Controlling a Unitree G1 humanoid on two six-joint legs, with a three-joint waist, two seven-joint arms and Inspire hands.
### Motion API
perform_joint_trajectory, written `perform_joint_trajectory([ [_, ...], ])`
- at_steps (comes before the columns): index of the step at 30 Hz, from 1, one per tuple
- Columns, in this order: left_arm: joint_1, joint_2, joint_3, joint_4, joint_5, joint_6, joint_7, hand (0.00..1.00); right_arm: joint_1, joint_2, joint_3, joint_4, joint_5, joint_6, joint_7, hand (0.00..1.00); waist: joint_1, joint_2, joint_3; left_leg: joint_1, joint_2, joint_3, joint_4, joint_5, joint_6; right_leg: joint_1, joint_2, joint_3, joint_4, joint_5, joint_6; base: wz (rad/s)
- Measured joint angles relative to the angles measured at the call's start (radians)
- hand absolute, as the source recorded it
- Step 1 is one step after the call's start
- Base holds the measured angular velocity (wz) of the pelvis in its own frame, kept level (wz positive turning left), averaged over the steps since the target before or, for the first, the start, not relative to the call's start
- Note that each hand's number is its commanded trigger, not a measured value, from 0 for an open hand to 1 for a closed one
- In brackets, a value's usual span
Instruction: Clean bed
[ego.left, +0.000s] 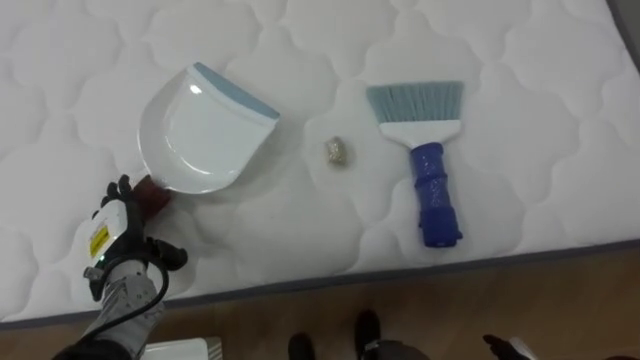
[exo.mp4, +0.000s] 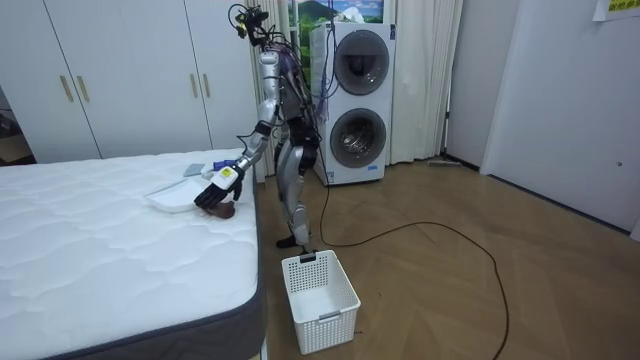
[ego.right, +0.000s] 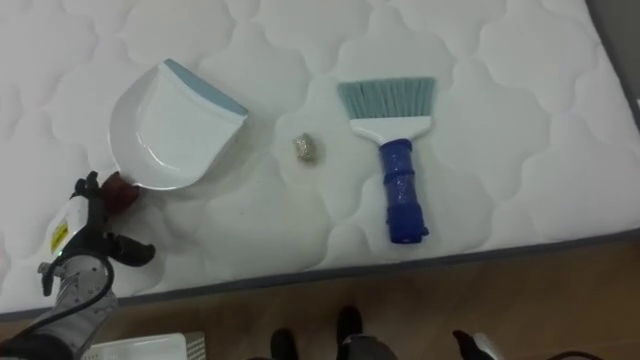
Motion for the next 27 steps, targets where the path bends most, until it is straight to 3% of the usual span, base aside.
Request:
perform_joint_trajectory([
  [18,0.000,0.000,0.000,0.005,-0.013,-0.015,-0.006,0.00,-0.001,0.000,0.000,0.001,0.004,0.000,0.001,0.00,-0.003,-0.001,-0.0005,0.000,0.001,0.002,0.002,0.000,0.000,-0.001,0.000,0.001,0.001,0.000,0.000,0.00],
  [27,0.000,0.001,0.002,0.017,-0.029,0.010,-0.055,0.00,-0.001,0.000,-0.004,0.001,0.003,0.011,0.002,0.00,-0.003,0.000,-0.0010,-0.009,0.007,0.007,0.016,-0.010,0.001,-0.005,0.004,0.000,0.000,0.001,-0.001,0.00],
])
